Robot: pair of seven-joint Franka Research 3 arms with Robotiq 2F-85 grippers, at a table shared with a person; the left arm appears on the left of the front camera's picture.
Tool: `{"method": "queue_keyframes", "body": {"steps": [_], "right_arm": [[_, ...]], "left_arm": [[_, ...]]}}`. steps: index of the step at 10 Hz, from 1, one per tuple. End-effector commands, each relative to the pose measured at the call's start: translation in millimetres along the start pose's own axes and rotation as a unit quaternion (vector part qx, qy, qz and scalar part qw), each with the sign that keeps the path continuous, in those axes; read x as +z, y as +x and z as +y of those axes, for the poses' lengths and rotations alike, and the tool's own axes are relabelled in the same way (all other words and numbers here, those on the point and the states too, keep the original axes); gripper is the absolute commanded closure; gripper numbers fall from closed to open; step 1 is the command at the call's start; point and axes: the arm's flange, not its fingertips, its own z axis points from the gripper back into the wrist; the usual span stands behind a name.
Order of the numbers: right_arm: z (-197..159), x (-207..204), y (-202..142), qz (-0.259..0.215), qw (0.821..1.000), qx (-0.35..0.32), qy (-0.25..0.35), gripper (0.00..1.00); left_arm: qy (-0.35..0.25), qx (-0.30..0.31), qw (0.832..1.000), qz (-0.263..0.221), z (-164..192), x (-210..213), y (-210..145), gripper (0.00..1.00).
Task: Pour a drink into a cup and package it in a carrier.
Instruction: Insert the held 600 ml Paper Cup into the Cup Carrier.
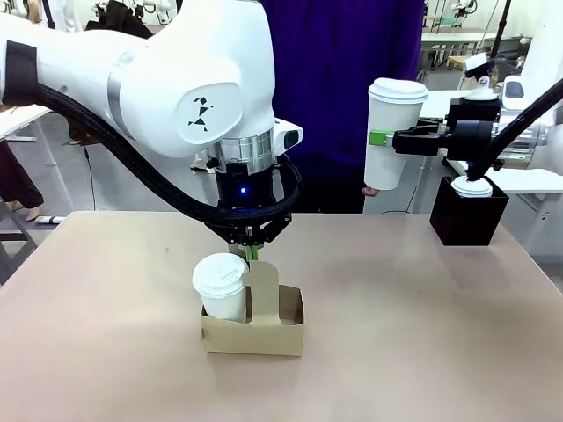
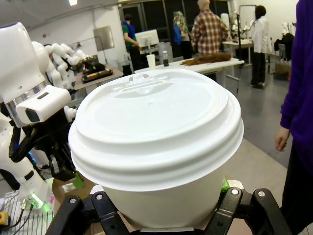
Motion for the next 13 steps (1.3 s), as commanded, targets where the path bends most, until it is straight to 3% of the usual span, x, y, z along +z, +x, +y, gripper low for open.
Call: {"method": "queue_keyframes", "body": {"steps": [1, 3, 4, 5, 6, 7, 9, 10, 11, 12, 13], "right_arm": [[1, -2, 5, -0.004, 1.000, 0.001, 0.000, 0.20], [1, -2, 5, -0.004, 1.000, 0.001, 0.000, 0.20], [1, -2, 5, -0.004, 1.000, 0.001, 0.000, 0.20], [1, -2, 5, -0.004, 1.000, 0.001, 0.000, 0.20], [0, 0, 0, 0.000, 1.000, 0.000, 0.000, 0.20], [-12, -8, 4, 0.027, 0.998, -0.033, 0.041, 0.20], [-30, -26, -3, 0.051, 0.989, -0.061, 0.122, 0.20], [-32, -34, -12, 0.056, 0.984, -0.065, 0.155, 0.20], [-30, -43, -22, 0.060, 0.978, -0.063, 0.189, 0.20], [-27, -53, -31, 0.059, 0.974, -0.055, 0.213, 0.20], [-18, -63, -46, 0.054, 0.969, -0.041, 0.236, 0.20]], "left_arm": [[0.000, -0.001, 1.000, 0.002, 1, -1, 0, 0.98], [0.000, -0.001, 1.000, 0.002, 1, -1, 0, 0.98], [0.000, 0.000, 1.000, 0.000, 0, 0, 0, 0.88], [-0.009, -0.009, 1.000, -0.001, 12, 1, 9, 0.40], [-0.009, -0.015, 1.000, 0.006, 19, 6, 18, 0.30], [-0.018, -0.022, 1.000, 0.012, 25, 13, 25, 0.00], [-0.040, -0.055, 0.997, 0.020, 39, 39, 35, 0.00], [-0.052, -0.081, 0.995, 0.029, 50, 55, 43, 0.05], [-0.078, -0.114, 0.990, 0.041, 66, 69, 55, 0.00], [-0.088, -0.165, 0.981, 0.043, 86, 80, 67, 0.00], [-0.121, -0.240, 0.962, 0.054, 111, 84, 78, 0.00]]}}
